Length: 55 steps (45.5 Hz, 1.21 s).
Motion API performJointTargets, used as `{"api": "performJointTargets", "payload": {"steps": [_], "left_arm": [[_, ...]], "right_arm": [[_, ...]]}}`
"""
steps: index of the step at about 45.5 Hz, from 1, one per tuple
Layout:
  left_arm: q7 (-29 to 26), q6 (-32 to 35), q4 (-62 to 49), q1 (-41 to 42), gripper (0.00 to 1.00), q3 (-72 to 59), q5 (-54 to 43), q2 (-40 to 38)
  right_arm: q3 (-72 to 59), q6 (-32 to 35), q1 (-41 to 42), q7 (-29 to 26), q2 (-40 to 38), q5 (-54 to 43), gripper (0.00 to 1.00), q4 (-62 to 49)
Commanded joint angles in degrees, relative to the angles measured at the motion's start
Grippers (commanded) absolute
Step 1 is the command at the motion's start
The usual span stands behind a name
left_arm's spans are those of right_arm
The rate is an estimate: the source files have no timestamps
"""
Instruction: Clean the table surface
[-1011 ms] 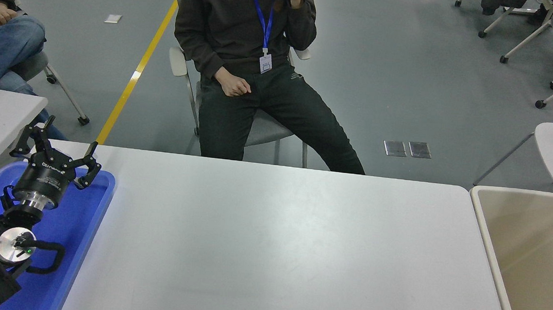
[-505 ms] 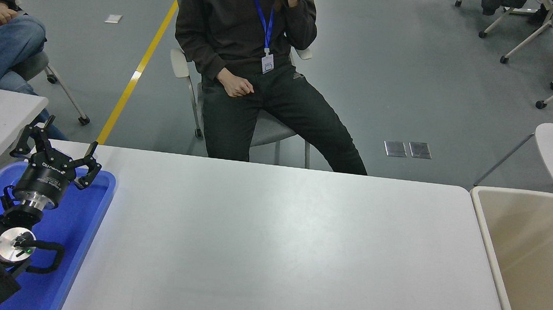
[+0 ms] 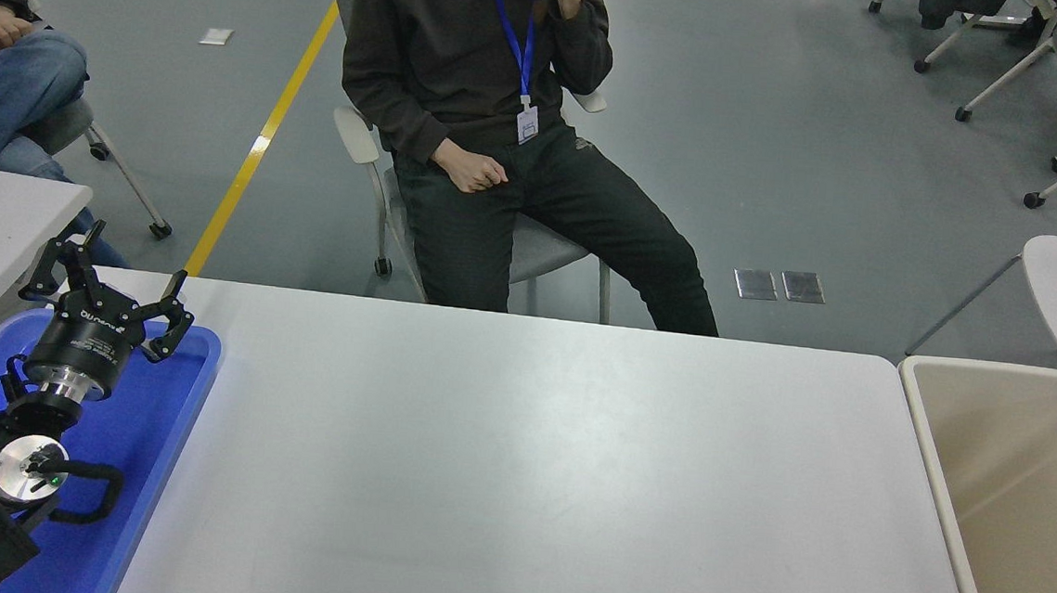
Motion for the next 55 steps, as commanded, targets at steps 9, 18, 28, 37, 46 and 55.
{"api": "performJointTargets", "payload": {"steps": [9, 18, 28, 37, 46, 55], "left_arm": [[0.0, 0.0, 0.0, 0.0, 1.0, 0.0, 0.0, 0.0], [0.0, 0.0, 0.0, 0.0, 1.0, 0.0, 0.0, 0.0], [0.0, 0.0, 0.0, 0.0, 1.0, 0.0, 0.0, 0.0], [0.0, 0.0, 0.0, 0.0, 1.0, 0.0, 0.0, 0.0], [0.0, 0.0, 0.0, 0.0, 1.0, 0.0, 0.0, 0.0], [-0.1, 0.0, 0.0, 0.0, 1.0, 0.0, 0.0, 0.0]], "right_arm": [[-0.1, -8.7, -1.6, -0.2, 5.2, 0.4, 0.0, -0.7], [0.0, -9.6, -1.6, -0.5, 5.2, 0.5, 0.0, -0.7], [0.0, -11.5, -1.6, -0.5, 5.1, 0.5, 0.0, -0.7], [0.1, -13.7, -1.5, -0.5, 5.1, 0.5, 0.0, -0.7], [0.0, -14.4, -1.2, -0.6, 5.1, 1.6, 0.0, -0.7], [0.9, -15.1, -0.8, -2.3, 4.8, 2.2, 0.32, -0.8]]}}
